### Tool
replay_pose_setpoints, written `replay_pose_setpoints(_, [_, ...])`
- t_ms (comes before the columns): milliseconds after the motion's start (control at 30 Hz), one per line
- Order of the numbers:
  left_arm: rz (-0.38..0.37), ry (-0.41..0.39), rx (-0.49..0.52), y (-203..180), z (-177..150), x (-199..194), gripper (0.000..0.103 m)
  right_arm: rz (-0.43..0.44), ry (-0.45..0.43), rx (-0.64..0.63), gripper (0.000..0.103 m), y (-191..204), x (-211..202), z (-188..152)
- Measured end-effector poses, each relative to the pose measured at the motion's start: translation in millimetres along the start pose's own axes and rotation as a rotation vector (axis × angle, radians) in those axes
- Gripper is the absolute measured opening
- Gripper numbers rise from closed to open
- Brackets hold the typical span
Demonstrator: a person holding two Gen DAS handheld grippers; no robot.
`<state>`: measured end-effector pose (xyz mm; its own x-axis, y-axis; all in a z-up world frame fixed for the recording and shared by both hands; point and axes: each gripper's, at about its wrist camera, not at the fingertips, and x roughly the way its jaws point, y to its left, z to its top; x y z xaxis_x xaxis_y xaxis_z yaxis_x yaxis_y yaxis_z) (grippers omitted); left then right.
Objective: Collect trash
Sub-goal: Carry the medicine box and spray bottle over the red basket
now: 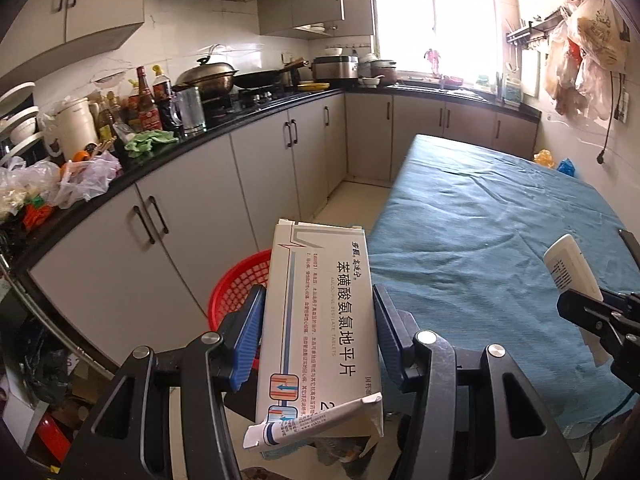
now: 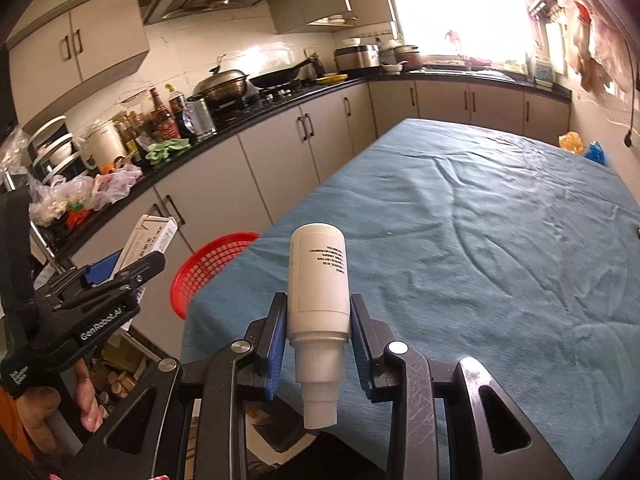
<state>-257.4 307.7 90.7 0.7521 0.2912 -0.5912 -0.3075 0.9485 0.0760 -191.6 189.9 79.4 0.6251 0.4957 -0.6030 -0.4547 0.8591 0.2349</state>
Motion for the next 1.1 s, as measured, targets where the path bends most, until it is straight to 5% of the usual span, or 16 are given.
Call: replay_pose_setpoints(1100, [0.042,0.029,-0.094,73,12,33,0.051,0.215,0.020,-0.099,0.033,93,58,47])
